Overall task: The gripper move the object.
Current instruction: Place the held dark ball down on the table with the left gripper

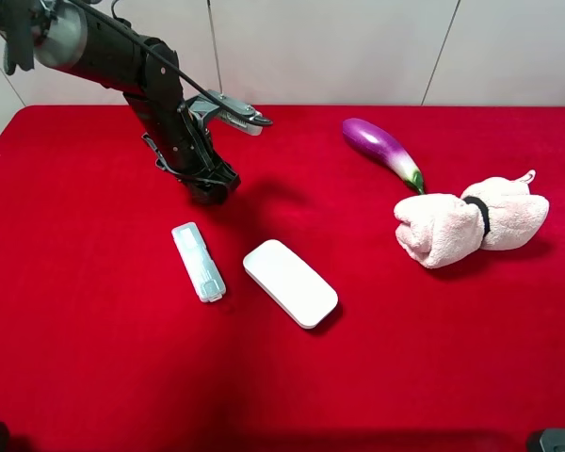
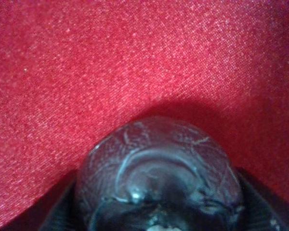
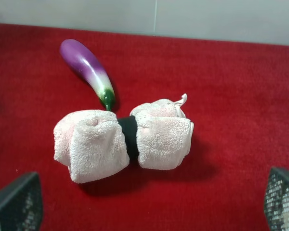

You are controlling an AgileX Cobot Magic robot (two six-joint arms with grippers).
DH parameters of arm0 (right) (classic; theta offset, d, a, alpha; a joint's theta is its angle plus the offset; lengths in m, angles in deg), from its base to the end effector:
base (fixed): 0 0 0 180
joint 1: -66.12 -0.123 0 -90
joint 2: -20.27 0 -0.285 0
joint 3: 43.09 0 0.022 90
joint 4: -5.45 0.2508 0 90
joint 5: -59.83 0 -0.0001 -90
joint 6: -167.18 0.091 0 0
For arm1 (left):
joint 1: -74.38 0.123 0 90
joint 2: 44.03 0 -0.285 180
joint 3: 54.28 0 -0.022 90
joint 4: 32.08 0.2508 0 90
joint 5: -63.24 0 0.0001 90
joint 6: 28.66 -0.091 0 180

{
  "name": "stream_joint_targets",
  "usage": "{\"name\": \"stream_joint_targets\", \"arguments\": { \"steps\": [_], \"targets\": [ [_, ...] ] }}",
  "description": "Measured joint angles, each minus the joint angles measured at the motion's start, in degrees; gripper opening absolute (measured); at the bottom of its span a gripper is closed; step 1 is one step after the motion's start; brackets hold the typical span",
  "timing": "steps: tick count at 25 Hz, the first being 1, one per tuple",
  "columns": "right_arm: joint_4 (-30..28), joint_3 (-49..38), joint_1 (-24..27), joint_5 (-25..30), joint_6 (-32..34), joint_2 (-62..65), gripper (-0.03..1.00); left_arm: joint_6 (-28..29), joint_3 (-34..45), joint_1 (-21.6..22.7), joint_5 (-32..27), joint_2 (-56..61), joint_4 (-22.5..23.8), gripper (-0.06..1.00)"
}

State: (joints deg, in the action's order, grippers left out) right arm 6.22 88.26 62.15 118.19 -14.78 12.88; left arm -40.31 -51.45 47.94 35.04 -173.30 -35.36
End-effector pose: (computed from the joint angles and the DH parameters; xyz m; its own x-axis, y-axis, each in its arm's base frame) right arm -0.0041 0.0008 0.2803 -0.4098 -0.0557 -0.9105 -0.0908 0.9957 -0.0200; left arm 0.3677 -0.1856 0.1062 -0.7639 0.5499 -0.3377 0.5763 0.8168 0.0263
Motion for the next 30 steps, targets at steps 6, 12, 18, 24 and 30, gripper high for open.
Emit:
{"name": "stream_joint_targets", "arguments": {
  "steps": [6, 12, 18, 24, 30],
  "targets": [
    [0.00, 0.00, 0.00, 0.00, 0.00, 0.00, 0.69, 1.82, 0.00, 0.00, -0.26, 1.91, 0.00, 0.60],
    [0.00, 0.00, 0.00, 0.00, 0.00, 0.00, 0.69, 3.82, -0.51, 0.00, -1.83, 5.09, 0.00, 0.60],
    [0.00, 0.00, 0.00, 0.00, 0.00, 0.00, 0.69, 5.55, -7.08, 0.00, -11.02, 5.40, 0.00, 0.60],
    [0.00, 0.00, 0.00, 0.00, 0.00, 0.00, 0.69, 6.44, -15.29, -0.06, -18.92, 5.40, -0.04, 0.60],
    [0.00, 0.00, 0.00, 0.00, 0.00, 0.00, 0.69, 10.03, -21.26, -1.92, -22.86, 5.40, 0.07, 0.60]
  ]
}}
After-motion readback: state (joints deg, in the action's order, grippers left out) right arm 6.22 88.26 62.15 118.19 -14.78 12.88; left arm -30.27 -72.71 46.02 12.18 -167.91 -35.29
